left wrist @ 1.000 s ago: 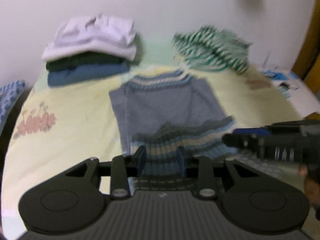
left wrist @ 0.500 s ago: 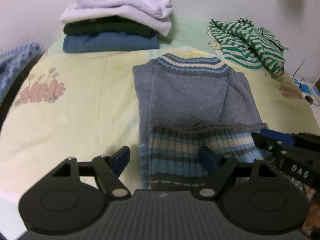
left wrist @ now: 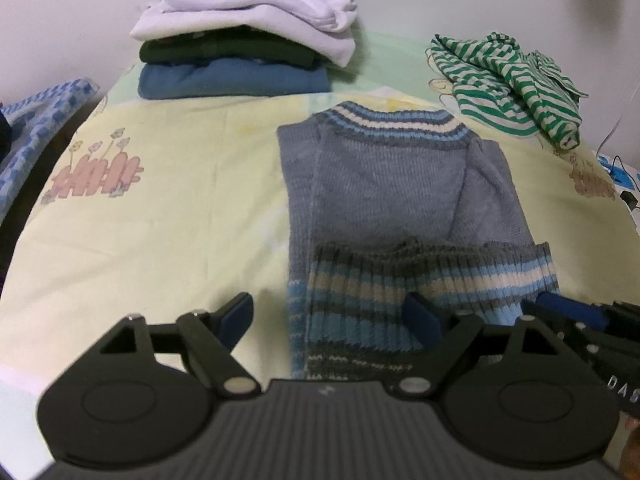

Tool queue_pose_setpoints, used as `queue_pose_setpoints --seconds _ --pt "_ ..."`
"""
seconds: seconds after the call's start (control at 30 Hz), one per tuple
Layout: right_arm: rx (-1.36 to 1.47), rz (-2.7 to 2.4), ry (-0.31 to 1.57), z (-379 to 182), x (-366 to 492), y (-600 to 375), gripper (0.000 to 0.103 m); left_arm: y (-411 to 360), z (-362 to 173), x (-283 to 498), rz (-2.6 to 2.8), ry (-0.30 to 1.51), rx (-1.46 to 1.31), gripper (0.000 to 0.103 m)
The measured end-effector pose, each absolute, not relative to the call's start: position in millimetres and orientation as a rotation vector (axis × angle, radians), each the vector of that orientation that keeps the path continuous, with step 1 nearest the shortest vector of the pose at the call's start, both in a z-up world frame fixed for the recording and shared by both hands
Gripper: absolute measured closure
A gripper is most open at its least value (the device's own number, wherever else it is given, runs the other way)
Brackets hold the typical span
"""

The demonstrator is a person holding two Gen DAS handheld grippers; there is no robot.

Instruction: Fold clothes

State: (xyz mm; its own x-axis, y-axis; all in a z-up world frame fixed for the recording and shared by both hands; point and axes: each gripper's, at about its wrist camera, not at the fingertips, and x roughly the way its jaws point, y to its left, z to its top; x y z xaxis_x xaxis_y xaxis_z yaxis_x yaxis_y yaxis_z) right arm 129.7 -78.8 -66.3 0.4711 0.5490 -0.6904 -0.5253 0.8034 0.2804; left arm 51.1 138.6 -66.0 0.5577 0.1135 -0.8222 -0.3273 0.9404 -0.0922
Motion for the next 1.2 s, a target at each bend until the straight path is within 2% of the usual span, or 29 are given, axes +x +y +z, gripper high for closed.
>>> queue_pose_setpoints --seconds 0.3,0.43,0.53,0.7,0.73,0.97,1.03,1.1,1.2 --pt "-0.014 0.632 0.822 -67.9 126.2 -69.8 0.080 138.6 -67.6 50.9 0.280 0.947 -0.220 0.008" --pt "0.006 0.613 0.841 -61.7 130.8 -73.5 0.081 144.6 -62.3 45.6 0.262 0.939 -0.204 0.011" --pt "0.017 0.587 0.823 -45.4 122.3 -84.4 0.079 151.4 -52.2 31.9 0.258 0.909 -0.191 0.024" --pt "0.006 0.653 0.849 -42.8 109.0 -83.1 0.079 155.3 -44.0 11.5 0.239 0.890 -0.216 0.062" --pt "0.001 0.651 0.870 -49.1 110.3 -80.1 0.078 153.5 -43.1 9.5 0.224 0.884 -0.226 0.062" --pt "0.071 0.666 0.904 -66.0 130.1 -75.4 0.079 117.3 -57.3 28.8 0.178 0.897 -0.145 0.059" --pt "0.061 0.672 0.903 -64.8 133.3 -73.4 0.079 114.4 -60.8 30.3 0.197 0.893 -0.114 0.053" --pt "0.061 0.665 0.908 -61.8 132.9 -76.4 0.079 116.5 -62.9 29.0 0.215 0.888 -0.093 0.036" --pt "0.099 0.641 0.889 -50.2 124.1 -94.7 0.076 124.6 -65.6 26.3 0.220 0.889 -0.126 0.033"
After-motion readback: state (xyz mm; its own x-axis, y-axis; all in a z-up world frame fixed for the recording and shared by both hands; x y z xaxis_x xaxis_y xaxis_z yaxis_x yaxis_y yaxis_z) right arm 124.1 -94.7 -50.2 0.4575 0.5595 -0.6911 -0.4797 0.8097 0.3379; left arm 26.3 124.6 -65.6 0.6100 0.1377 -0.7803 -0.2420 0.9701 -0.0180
